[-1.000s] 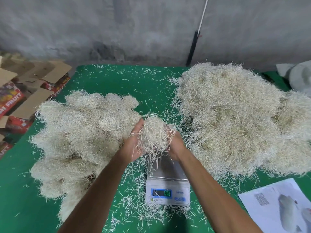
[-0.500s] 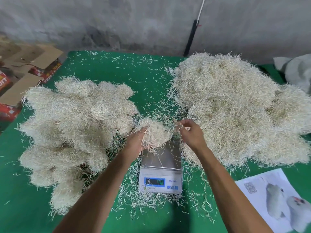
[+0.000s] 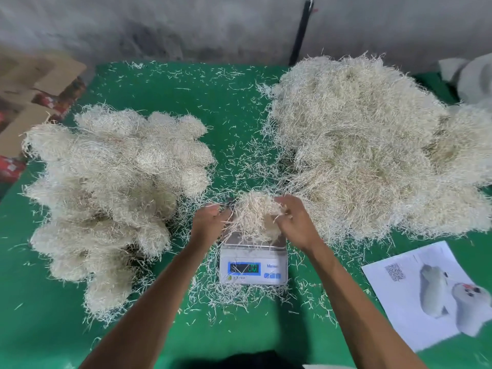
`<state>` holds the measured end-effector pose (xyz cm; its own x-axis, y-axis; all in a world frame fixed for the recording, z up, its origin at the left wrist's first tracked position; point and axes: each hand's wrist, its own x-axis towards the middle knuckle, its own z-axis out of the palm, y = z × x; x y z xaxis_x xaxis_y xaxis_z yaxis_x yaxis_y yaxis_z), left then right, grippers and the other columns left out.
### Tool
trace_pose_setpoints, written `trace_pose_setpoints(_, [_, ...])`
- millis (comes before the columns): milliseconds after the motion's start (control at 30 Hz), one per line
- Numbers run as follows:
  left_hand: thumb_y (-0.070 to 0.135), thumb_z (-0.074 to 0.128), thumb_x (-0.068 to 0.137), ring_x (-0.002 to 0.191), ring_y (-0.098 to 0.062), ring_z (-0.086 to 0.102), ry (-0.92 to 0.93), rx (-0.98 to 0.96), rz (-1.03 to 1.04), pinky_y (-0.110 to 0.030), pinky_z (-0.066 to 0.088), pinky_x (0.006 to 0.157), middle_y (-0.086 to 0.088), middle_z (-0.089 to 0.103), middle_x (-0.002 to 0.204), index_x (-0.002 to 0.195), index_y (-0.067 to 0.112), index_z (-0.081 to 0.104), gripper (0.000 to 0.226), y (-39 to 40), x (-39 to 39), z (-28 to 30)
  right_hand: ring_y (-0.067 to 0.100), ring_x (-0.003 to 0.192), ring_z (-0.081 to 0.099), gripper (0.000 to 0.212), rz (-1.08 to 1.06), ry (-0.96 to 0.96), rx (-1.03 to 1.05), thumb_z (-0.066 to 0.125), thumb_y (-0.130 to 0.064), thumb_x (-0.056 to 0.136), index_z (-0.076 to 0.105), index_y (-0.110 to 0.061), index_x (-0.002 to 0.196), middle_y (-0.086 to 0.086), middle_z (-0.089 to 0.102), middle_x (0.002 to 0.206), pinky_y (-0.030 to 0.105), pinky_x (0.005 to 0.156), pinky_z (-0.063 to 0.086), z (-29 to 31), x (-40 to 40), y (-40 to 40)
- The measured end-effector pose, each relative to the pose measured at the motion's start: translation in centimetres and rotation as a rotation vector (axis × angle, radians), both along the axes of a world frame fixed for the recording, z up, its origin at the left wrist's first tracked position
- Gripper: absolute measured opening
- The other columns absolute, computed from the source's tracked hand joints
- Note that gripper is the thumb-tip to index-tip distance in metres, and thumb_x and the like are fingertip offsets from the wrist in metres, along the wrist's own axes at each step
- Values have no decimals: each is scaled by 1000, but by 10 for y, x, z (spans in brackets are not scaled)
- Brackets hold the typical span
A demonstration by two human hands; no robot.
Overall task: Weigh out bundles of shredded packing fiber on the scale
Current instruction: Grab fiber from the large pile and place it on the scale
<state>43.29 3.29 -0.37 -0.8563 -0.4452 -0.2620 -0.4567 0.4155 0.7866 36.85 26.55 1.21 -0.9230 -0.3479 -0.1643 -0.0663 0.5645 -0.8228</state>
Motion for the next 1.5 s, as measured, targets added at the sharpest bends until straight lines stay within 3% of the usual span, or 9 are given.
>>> trace_pose_setpoints(167, [10, 62, 96, 111, -26, 66, 68, 400, 181, -43, 59, 91, -12, 64, 128, 123, 3, 65, 28, -5, 9, 1, 17, 133, 45, 51, -212, -70, -262, 48, -5, 95, 50, -26, 141, -5, 39, 154, 42, 109, 43, 0, 11, 17])
trace_pose_setpoints(367, [19, 59, 98, 99, -18, 68, 225, 415, 248, -37, 60, 86, -8, 68, 109, 127, 11, 62, 30, 2, 28, 7, 28, 99, 68, 53, -404, -132, -316, 51, 10, 96, 54, -22, 139, -9, 61, 125, 46, 75, 61, -11, 15, 28])
trace_pose_setpoints(500, [35, 53, 101, 107, -17, 68, 322, 414, 217, -38, 60, 87, -5, 68, 115, 108, 29, 63, 14, 1, 35, 8, -1, 106, 61, 40, -402, -84, -265, 53, 2, 101, 58, -23, 132, -23, 59, 114, 30, 88, 60, -19, 12, 33])
trace_pose_setpoints(667, [62, 44, 98, 112, -15, 67, 302, 486, 230, -38, 59, 88, -5, 66, 126, 131, 15, 55, 59, 1, 43, 7, 13, 110, 63, 34, -452, -80, -240, 63, -25, 103, 58, -13, 135, -17, 62, 114, 31, 100, 52, -26, 13, 34])
trace_pose_setpoints(900, [60, 45, 99, 112, -17, 66, 262, 505, 295, -43, 60, 87, -5, 65, 127, 134, 15, 55, 58, 2, 44, 8, 23, 100, 71, 15, -582, -57, -243, 59, -30, 105, 64, -17, 109, -1, 70, 106, 39, 91, 60, -32, 13, 31])
trace_pose_setpoints(1000, [63, 46, 97, 112, -20, 66, 248, 546, 310, -47, 60, 84, -6, 63, 129, 135, 14, 53, 63, 1, 42, 8, 26, 95, 72, 36, -626, -98, -242, 45, -47, 109, 63, -16, 104, 3, 71, 102, 49, 87, 61, -32, 12, 30])
trace_pose_setpoints(1267, [48, 50, 100, 104, -27, 66, 69, 469, 224, -56, 60, 79, -6, 56, 128, 129, 24, 55, 38, 14, 12, 6, 18, 96, 71, 41, -456, -91, -230, 44, -51, 107, 57, -19, 129, -3, 68, 112, 32, 69, 62, -26, 3, -2])
trace_pose_setpoints(1367, [42, 47, 104, 106, -24, 60, 19, 544, 231, -49, 60, 80, -9, 50, 143, 135, 33, 52, 33, 31, -3, 11, 4, 67, 65, 27, -324, -128, -288, 42, -43, 110, 50, -29, 132, -7, 63, 88, 26, 56, 57, -23, 8, -32])
trace_pose_setpoints(1500, [58, 38, 102, 136, -27, 45, -93, 836, 378, -39, 38, 104, -2, 49, 145, 150, 19, 40, 62, 42, -23, 32, 6, 63, 52, 44, -232, -291, -358, 38, -57, 106, 56, -22, 125, -15, 56, 65, 51, 88, 58, -12, 28, -67])
